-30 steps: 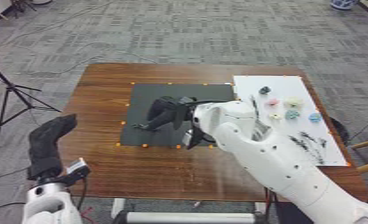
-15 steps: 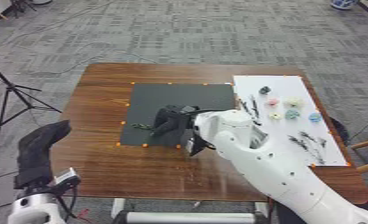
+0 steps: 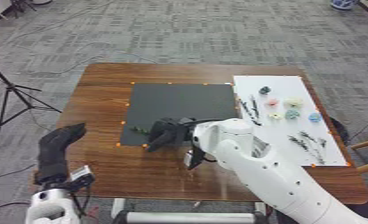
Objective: Arrange flowers
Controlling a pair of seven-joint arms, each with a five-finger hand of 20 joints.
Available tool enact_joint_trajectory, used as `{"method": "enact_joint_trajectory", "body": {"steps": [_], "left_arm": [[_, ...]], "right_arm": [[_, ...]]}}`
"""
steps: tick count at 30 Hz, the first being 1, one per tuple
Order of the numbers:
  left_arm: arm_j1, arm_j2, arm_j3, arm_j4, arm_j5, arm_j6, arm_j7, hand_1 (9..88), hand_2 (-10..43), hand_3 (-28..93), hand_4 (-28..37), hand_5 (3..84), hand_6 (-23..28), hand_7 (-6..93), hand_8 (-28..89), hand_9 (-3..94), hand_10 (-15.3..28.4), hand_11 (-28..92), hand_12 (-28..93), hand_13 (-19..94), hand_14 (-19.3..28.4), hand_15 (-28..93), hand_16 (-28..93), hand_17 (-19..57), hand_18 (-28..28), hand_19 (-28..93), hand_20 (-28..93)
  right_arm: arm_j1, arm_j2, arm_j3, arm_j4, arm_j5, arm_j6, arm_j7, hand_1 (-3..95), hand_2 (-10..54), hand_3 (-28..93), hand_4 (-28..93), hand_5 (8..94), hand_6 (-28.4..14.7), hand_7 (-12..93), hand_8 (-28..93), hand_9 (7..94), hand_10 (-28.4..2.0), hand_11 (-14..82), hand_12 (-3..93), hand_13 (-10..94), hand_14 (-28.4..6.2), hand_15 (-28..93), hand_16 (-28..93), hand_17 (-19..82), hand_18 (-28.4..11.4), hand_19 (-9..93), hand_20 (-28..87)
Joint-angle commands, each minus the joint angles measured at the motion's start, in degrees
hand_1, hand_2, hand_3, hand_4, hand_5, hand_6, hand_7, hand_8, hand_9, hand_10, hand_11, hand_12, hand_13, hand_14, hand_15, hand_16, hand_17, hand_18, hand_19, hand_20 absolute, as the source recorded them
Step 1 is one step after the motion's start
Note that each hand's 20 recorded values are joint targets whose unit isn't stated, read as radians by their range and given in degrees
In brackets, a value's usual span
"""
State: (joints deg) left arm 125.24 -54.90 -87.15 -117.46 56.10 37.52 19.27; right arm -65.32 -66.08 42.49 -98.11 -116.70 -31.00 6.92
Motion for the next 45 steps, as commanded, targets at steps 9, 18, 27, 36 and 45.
{"method": "enact_joint_trajectory", "body": {"steps": [9, 18, 27, 36, 45], "left_arm": [[-2.3, -0.06, -0.01, -0.14, 0.91, 1.96, -0.06, 24.6, 5.3, 71, -28.3, 55.7, 2.0, 23.2, -9, 52.8, 14.2, 25, 14, 42, 17.4, 26, 0, 1.5, 13.6, 16, 18], [-2.2, 0.08, -1.1, 3.24, -0.35, 6.0, 0.26, 24.8, 5.1, 71, -28.3, 56.1, 1.9, 23.3, -9, 53.2, 14.1, 25, 14, 44, 17.2, 24, -1, 1.3, 13.1, 14, 17], [-1.4, -0.14, -1.57, 1.94, -1.87, 9.47, 1.13, 24.9, 5.2, 71, -28.3, 56.4, 1.7, 23.6, -10, 53.6, 14.1, 25, 14, 44, 17.1, 24, -1, 1.3, 13.1, 13, 17], [-3.2, -0.49, 1.19, 0.57, 0.14, 9.53, 0.17, 24.6, 5.3, 71, -28.3, 56.5, 1.7, 23.6, -10, 53.7, 14.1, 25, 14, 43, 17.1, 24, 0, 1.3, 13.0, 13, 17], [-4.6, -0.88, 3.32, -0.26, 0.37, 10.58, -0.17, 24.5, 5.4, 71, -28.3, 56.2, 1.7, 23.5, -10, 53.7, 14.1, 25, 14, 43, 17.1, 24, 0, 1.0, 13.0, 14, 17]], "right_arm": [[2.3, -2.4, 0.6, -1.1, 3.0, -0.1, 1.5, 22.3, 7.5, 61, -13, 53.9, -6.2, 9, -5, 53.7, -15.2, 7.1, 14.6, 68, -16.7, 61, 31, 37, -24.8, 85, 55], [1.8, -5.2, 0.8, 1.3, -0.8, 1.0, -2.5, 22.2, 7.4, 61, -13, 53.7, -6.2, 9, -5, 53.2, -15.2, 7.0, 14.8, 67, -16.8, 61, 31, 37, -24.7, 85, 55], [2.8, -12.1, 1.3, 7.0, -14.7, -0.2, -12.4, 22.5, 7.5, 61, -13, 52.4, -5.9, 9, -5, 52.5, -15.1, 6.6, 14.6, 68, -16.3, 61, 31, 38, -24.6, 86, 55], [4.5, -17.2, 2.5, 12.2, -29.3, 1.7, -19.8, 22.5, 7.9, 61, -13, 51.4, -5.4, 9, -5, 51.3, -13.9, 6.5, 14.2, 69, -15.7, 63, 31, 38, -24.3, 87, 55], [5.7, -17.4, 3.6, 16.2, -31.6, 2.0, -18.6, 22.3, 8.2, 61, -13, 50.7, -5.3, 9, -5, 50.9, -13.6, 6.5, 13.7, 69, -15.5, 63, 30, 39, -24.1, 87, 55]]}}
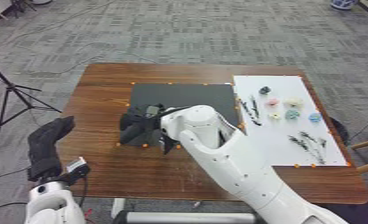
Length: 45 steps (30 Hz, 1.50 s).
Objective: Arrange flowers
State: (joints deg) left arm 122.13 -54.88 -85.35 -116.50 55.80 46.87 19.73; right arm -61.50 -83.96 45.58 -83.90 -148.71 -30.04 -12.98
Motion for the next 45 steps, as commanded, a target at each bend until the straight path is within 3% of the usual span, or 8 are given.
{"method": "enact_joint_trajectory", "body": {"steps": [1, 12, 14, 24, 27, 28, 31, 45], "left_arm": [[-1.7, -0.91, 1.73, -1.2, 0.71, 1.37, -0.59, 24.5, 5.4, 71, -28.3, 56.1, 1.7, 23.5, -10, 53.7, 14.1, 25, 14, 43, 17.1, 24, 0, 1.0, 13.1, 14, 17], [-5.6, -1.09, 5.17, -0.74, 2.75, 0.32, -2.18, 24.5, 5.3, 71, -28.3, 56.2, 1.7, 23.6, -10, 53.8, 14.1, 25, 14, 43, 17.2, 24, 0, 0.8, 13.2, 14, 17], [-5.9, -1.09, 5.63, -0.77, 2.25, 0.9, -1.79, 24.4, 5.3, 71, -28.3, 56.2, 1.8, 23.6, -10, 53.8, 14.1, 25, 14, 43, 17.2, 25, 0, 0.8, 13.2, 14, 17], [-7.0, -0.8, 7.21, -1.44, 3.6, 2.41, -3.09, 24.4, 5.2, 71, -28.3, 56.1, 1.7, 23.7, -10, 53.8, 14.1, 25, 14, 43, 17.2, 25, 0, 0.8, 13.3, 14, 17], [-6.6, -1.19, 6.71, -1.43, 5.08, 4.76, -3.88, 24.4, 5.2, 71, -28.3, 56.2, 1.7, 23.7, -10, 53.6, 14.2, 25, 14, 42, 16.8, 24, 0, 0.7, 13.3, 14, 17], [-6.9, -1.13, 6.7, -0.82, 4.33, 5.23, -3.14, 24.4, 5.1, 71, -28.3, 56.2, 1.7, 23.6, -10, 53.3, 14.3, 25, 14, 41, 16.6, 23, -1, 0.8, 13.0, 14, 17], [-7.2, -0.09, 7.4, -0.82, 2.99, 6.08, -2.32, 24.5, 5.2, 71, -28.3, 56.4, 1.8, 23.4, -10, 53.1, 14.2, 24, 13, 40, 16.0, 19, -1, 1.9, 11.8, 12, 16], [-6.8, -1.49, 6.46, -0.82, 4.78, 4.95, -3.41, 24.7, 6.4, 71, -28.3, 56.5, 2.0, 22.3, -9, 52.6, 14.1, 23, 13, 40, 15.8, 17, 0, 4.2, 10.8, 12, 16]], "right_arm": [[1.9, 0.6, 0.5, 2.1, -0.1, 1.2, 1.2, 22.3, 8.3, 61, -13, 50.7, -5.3, 9, -5, 50.9, -13.6, 6.5, 13.7, 69, -15.5, 63, 30, 39, -24.1, 87, 55], [3.1, 4.3, -2.3, 2.7, -3.0, 2.5, 1.3, 22.2, 8.7, 61, -14, 51.3, -5.0, 9, -6, 51.7, -13.6, 6.7, 13.7, 69, -15.5, 63, 30, 39, -24.0, 87, 55], [3.0, 5.3, -2.7, 2.4, -2.7, 2.9, 1.4, 22.1, 8.7, 61, -14, 51.3, -5.0, 9, -6, 51.7, -13.6, 6.7, 13.6, 69, -15.6, 63, 30, 39, -24.0, 87, 55], [5.1, 10.5, -5.0, 0.7, 0.2, 4.0, 3.7, 22.0, 8.9, 61, -14, 51.3, -5.0, 9, -6, 51.8, -13.6, 6.7, 13.6, 69, -15.4, 63, 30, 39, -24.1, 87, 55], [5.2, 10.7, -4.8, 0.4, 1.4, 3.7, 4.7, 21.8, 9.0, 61, -14, 51.4, -5.0, 9, -6, 51.8, -13.6, 6.7, 13.5, 69, -15.3, 63, 30, 39, -24.0, 87, 55], [5.4, 10.8, -4.9, 0.1, 2.5, 4.0, 5.4, 21.9, 9.0, 61, -14, 51.4, -5.0, 9, -6, 51.8, -13.6, 6.7, 13.5, 69, -15.3, 63, 30, 39, -24.0, 87, 55], [5.2, 10.1, -4.4, -0.7, 3.9, 4.4, 6.2, 21.8, 9.1, 61, -14, 51.4, -5.0, 9, -6, 51.8, -13.6, 6.7, 13.6, 69, -15.3, 63, 30, 39, -24.1, 87, 55], [4.0, 10.6, -4.3, -5.5, 11.2, 4.9, 9.5, 22.0, 9.7, 60, -14, 51.7, -5.2, 9, -6, 52.0, -13.7, 6.7, 13.6, 69, -15.3, 63, 30, 39, -24.1, 87, 55]]}}
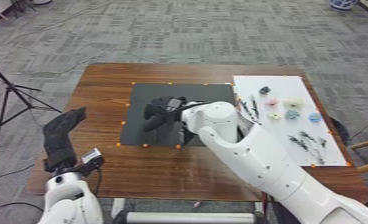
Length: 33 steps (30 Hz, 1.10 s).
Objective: Arrange flowers
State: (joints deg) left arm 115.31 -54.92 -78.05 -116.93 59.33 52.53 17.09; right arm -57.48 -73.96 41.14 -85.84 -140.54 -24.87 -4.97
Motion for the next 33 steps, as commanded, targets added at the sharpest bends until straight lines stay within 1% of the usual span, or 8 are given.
{"method": "enact_joint_trajectory", "body": {"steps": [1, 10, 14, 21, 22, 25, 29, 33], "left_arm": [[0.0, -1.55, -0.9, -0.38, 1.37, -0.79, -0.84, 24.6, 6.3, 72, -28.3, 56.5, 2.0, 22.3, -9, 52.6, 14.1, 23, 13, 40, 15.8, 17, 0, 4.0, 11.0, 12, 16], [0.2, -2.09, -1.26, -0.38, 2.03, -1.23, -1.24, 30.1, -3.5, 72, -22.8, 56.0, 1.6, 23.0, -9, 53.2, 13.6, 23, 13, 42, 15.9, 19, 0, 6.4, 11.7, 14, 18], [0.3, -2.53, -1.54, -0.38, 2.57, -1.59, -1.55, 36.5, 3.3, 70, -22.9, 57.2, 1.7, 23.8, -10, 54.7, 13.9, 24, 13, 44, 16.2, 20, 0, 9.0, 11.7, 18, 20], [0.3, -2.8, -1.72, -0.38, 2.89, -1.82, -1.74, 62.1, 12.5, 56, -18.7, 55.3, 2.0, 30.3, 5, 57.0, 11.6, 22, 17, 47, 14.4, 22, -1, 13.5, 12.0, 21, 23], [21.9, -4.4, -18.26, 4.29, 5.07, -11.07, -7.32, 63.0, 12.5, 56, -17.9, 55.5, 1.9, 30.9, 5, 57.2, 11.5, 21, 17, 47, 14.2, 22, -1, 13.5, 11.8, 20, 23], [23.9, -5.78, -18.0, 4.57, 5.37, -10.98, -7.44, 64.9, 12.8, 55, -17.2, 55.9, 1.8, 30.7, 5, 57.5, 11.2, 20, 18, 47, 14.1, 22, -1, 13.0, 11.3, 18, 23], [23.7, -5.77, -17.18, 3.59, 2.28, -12.34, -5.04, 61.0, 12.7, 59, -17.3, 56.7, 1.6, 30.5, 5, 57.8, 10.9, 21, 18, 47, 14.1, 23, -1, 11.7, 11.1, 18, 23], [22.4, -4.93, -16.77, 2.13, 3.59, -13.68, -3.31, 49.2, 10.2, 63, -19.9, 56.7, 2.2, 28.4, 5, 56.6, 12.4, 26, 14, 46, 15.2, 24, -2, 9.2, 11.8, 20, 22]], "right_arm": [[0.4, 1.6, 0.4, -4.7, 4.9, -0.3, 2.5, 22.0, 9.7, 60, -14, 51.7, -5.2, 9, -6, 52.0, -13.7, 6.8, 13.6, 69, -15.3, 63, 30, 39, -24.2, 87, 55], [-9.5, 22.5, 12.6, -23.8, 18.9, 13.7, 9.0, 22.3, 8.6, 61, -13, 53.2, -5.3, 10, -5, 54.0, -14.8, 7.3, 14.4, 66, -16.2, 58, 29, 35, -24.5, 82, 54], [-21.1, 29.9, 22.2, -28.5, 20.6, 25.8, 12.2, 26.3, 0.6, 64, -14, 55.0, -4.8, 13, -4, 59.0, -15.8, 10.5, 19.0, 66, -15.9, 56, 31, 34, -24.2, 81, 54], [-39.6, 29.7, 39.1, -32.3, 23.3, 24.0, 12.6, 31.7, -4.9, 66, -14, 59.3, -5.0, 20, -4, 66.4, -16.4, 22.8, 25.8, 69, -13.6, 59, 32, 37, -22.6, 83, 54], [-40.7, 28.9, 40.1, -32.2, 23.3, 23.8, 12.7, 31.5, -4.5, 66, -14, 59.4, -4.9, 20, -4, 66.4, -16.4, 22.7, 25.8, 69, -13.7, 59, 32, 37, -22.6, 83, 54], [-42.4, 27.7, 41.7, -31.5, 22.9, 23.7, 13.3, 30.9, -3.9, 65, -14, 59.2, -4.6, 19, -4, 66.5, -16.4, 21.9, 25.4, 69, -13.8, 58, 32, 37, -22.6, 83, 54], [-45.0, 28.0, 44.4, -30.2, 20.4, 25.5, 14.3, 31.1, -4.0, 65, -13, 58.8, -4.4, 18, -5, 66.6, -16.4, 21.6, 25.3, 68, -14.0, 58, 32, 37, -22.7, 83, 54], [-51.1, 28.2, 50.8, -30.5, 19.2, 26.9, 16.5, 31.5, -5.4, 66, -13, 58.7, -4.2, 18, -5, 67.0, -16.0, 22.2, 25.6, 69, -13.8, 59, 32, 37, -22.7, 83, 54]]}}
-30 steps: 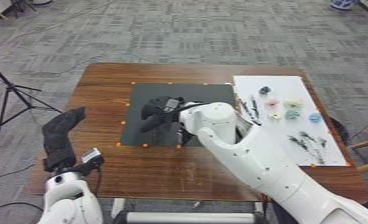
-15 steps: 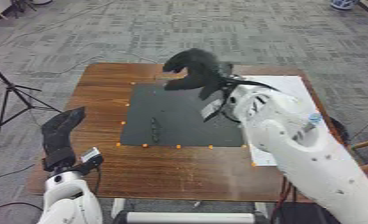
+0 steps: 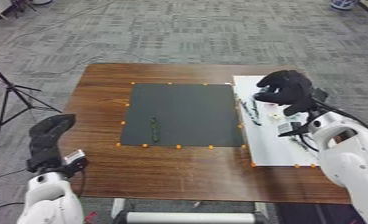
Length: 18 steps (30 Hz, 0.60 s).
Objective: Arrange flowers
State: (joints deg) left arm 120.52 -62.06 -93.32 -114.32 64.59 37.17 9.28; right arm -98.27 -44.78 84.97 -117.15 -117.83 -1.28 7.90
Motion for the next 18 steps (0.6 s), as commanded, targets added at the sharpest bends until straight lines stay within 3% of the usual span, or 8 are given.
{"method": "enact_joint_trajectory", "body": {"steps": [1, 4, 11, 13, 18], "left_arm": [[17.0, 2.49, -1.5, -0.93, -1.29, 1.43, 4.84, 48.1, 9.6, 63, -19.8, 56.7, 2.3, 28.2, 6, 56.5, 12.5, 26, 14, 46, 15.4, 24, -2, 9.1, 11.9, 20, 21], [17.1, 2.74, -1.95, -2.09, -0.07, 0.66, 5.09, 46.1, 8.8, 64, -20.1, 56.9, 2.2, 27.1, 6, 56.4, 12.5, 26, 13, 46, 15.6, 24, -2, 8.8, 12.1, 20, 21], [17.1, 3.02, -1.98, -2.63, -1.12, 0.69, 5.39, 43.9, 7.2, 66, -20.3, 56.9, 2.1, 25.9, 5, 56.4, 12.9, 26, 13, 46, 15.8, 24, -2, 8.7, 12.2, 20, 20], [17.0, 3.11, -1.97, -2.76, -1.37, 0.61, 5.64, 43.4, 6.8, 66, -20.4, 57.0, 2.0, 25.8, 5, 56.5, 12.8, 26, 13, 46, 15.9, 24, -1, 8.6, 12.2, 20, 20], [16.3, 3.71, -2.13, -3.08, -0.64, -0.35, 5.87, 42.4, 6.0, 66, -20.1, 57.0, 2.0, 25.3, 5, 56.4, 13.0, 26, 13, 46, 16.0, 24, -1, 8.5, 12.2, 20, 20]], "right_arm": [[-12.1, -1.2, 8.7, 0.5, -3.4, 4.0, 3.7, 31.6, -5.5, 66, -13, 58.7, -4.2, 18, -5, 67.0, -16.1, 22.3, 25.6, 69, -13.8, 59, 32, 37, -22.7, 83, 54], [-16.7, -2.1, 13.5, -0.7, -4.2, 3.5, 5.0, 31.6, -5.9, 66, -13, 58.7, -4.2, 19, -5, 67.2, -16.1, 22.7, 25.8, 69, -13.7, 59, 32, 37, -22.7, 83, 55], [-24.7, -5.0, 19.9, -1.9, -6.2, 4.5, 6.7, 31.5, -7.6, 67, -13, 58.8, -4.2, 19, -4, 67.0, -16.1, 23.1, 26.1, 69, -13.7, 59, 32, 37, -22.8, 84, 55], [-25.8, -5.0, 19.5, -1.4, -7.9, 6.3, 7.9, 31.5, -8.9, 66, -13, 59.3, -4.7, 20, -4, 67.1, -16.2, 26.2, 27.7, 69, -13.5, 60, 33, 37, -22.8, 84, 55], [-26.2, -4.8, 18.2, 1.0, -12.4, 10.8, 10.3, 30.5, -9.5, 64, -14, 60.3, -4.6, 36, -4, 70.0, -14.7, 43.6, 36.4, 74, -10.7, 64, 35, 44, -21.7, 90, 56]]}}
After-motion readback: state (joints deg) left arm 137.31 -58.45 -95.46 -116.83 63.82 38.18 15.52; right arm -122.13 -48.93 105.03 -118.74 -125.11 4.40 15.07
